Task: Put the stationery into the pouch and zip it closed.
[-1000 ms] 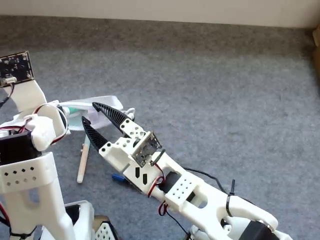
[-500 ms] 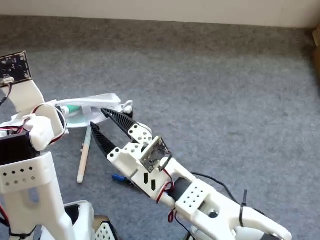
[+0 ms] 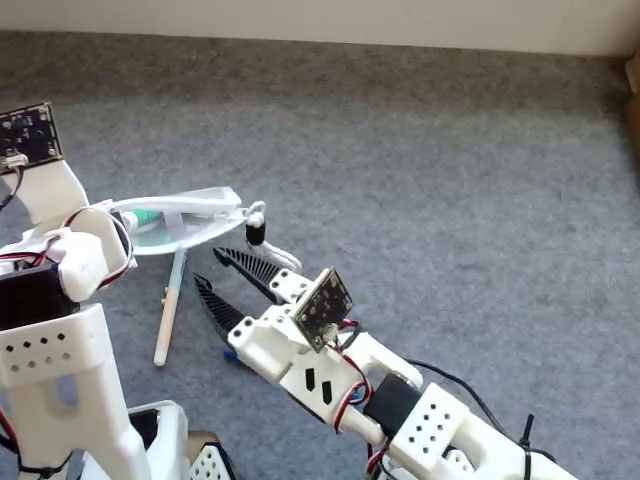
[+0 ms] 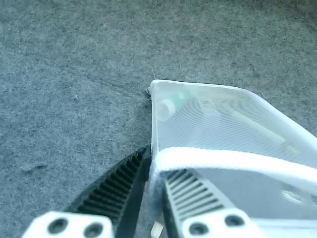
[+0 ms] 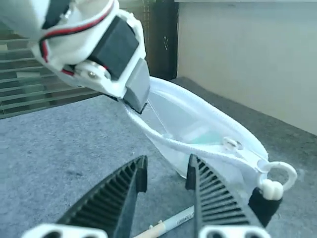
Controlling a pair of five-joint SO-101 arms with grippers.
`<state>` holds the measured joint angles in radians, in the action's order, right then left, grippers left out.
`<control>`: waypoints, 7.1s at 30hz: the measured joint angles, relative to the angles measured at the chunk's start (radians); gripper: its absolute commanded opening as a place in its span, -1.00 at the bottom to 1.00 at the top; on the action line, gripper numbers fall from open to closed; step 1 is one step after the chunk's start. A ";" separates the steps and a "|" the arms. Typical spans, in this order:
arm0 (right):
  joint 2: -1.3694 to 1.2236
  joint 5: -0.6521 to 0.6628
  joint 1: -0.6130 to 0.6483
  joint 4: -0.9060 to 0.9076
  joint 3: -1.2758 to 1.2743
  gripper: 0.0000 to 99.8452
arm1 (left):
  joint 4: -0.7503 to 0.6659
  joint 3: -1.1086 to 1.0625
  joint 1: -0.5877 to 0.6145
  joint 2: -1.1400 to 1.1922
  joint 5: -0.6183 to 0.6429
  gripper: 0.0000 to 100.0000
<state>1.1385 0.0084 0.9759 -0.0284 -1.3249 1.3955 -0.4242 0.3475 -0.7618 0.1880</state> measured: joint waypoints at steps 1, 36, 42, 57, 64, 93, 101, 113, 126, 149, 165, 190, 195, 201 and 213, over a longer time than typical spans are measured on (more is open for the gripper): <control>0.005 0.000 0.000 0.032 0.003 -0.75 | 0.000 0.000 0.000 0.000 0.000 -0.98; -0.259 -0.006 0.011 0.844 0.232 -0.74 | -0.003 -0.009 0.005 0.000 0.006 -0.98; -0.361 -0.006 0.025 0.747 0.232 -0.74 | -0.017 -0.009 0.075 0.000 0.049 -0.98; -0.704 -0.006 0.118 0.608 0.325 -0.74 | -0.028 -0.009 0.103 0.000 0.061 -0.98; -0.853 -0.006 0.118 0.608 0.411 -0.74 | -0.028 -0.009 0.103 0.000 0.061 -0.98; -1.034 0.233 0.003 0.778 0.520 -0.98 | -0.028 -0.009 0.103 0.000 0.061 -0.98; -1.037 0.282 -0.005 0.878 0.534 -0.92 | -0.028 -0.009 0.103 0.000 0.061 -0.98; -1.033 0.356 -0.006 0.916 0.534 -0.88 | -0.028 -0.009 0.103 0.000 0.061 -0.98; -1.036 0.356 -0.011 0.953 0.535 -0.99 | -0.028 -0.009 0.103 0.000 0.061 -0.98; -0.802 0.276 -0.014 1.092 0.462 -0.99 | -0.028 -0.009 0.103 0.000 0.061 -0.98; -0.400 0.275 -0.014 1.099 0.358 -0.99 | -0.028 -0.009 0.103 0.000 0.061 -0.98; -0.015 0.146 -0.014 0.876 0.353 -0.99 | -0.028 -0.009 0.086 0.000 0.061 -0.98; 0.017 0.078 -0.014 0.741 0.353 -0.99 | -0.028 -0.009 0.086 0.000 0.061 -0.98; 0.021 0.061 -0.014 0.580 0.353 -0.99 | -0.028 -0.009 0.086 0.000 0.061 -0.98; 0.021 0.061 -0.014 0.229 0.353 -0.99 | -0.028 -0.009 0.086 0.000 0.061 -0.98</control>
<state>1.1600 0.0698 0.9620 0.2002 -0.9720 1.3679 -0.4335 0.4335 -0.7618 0.2493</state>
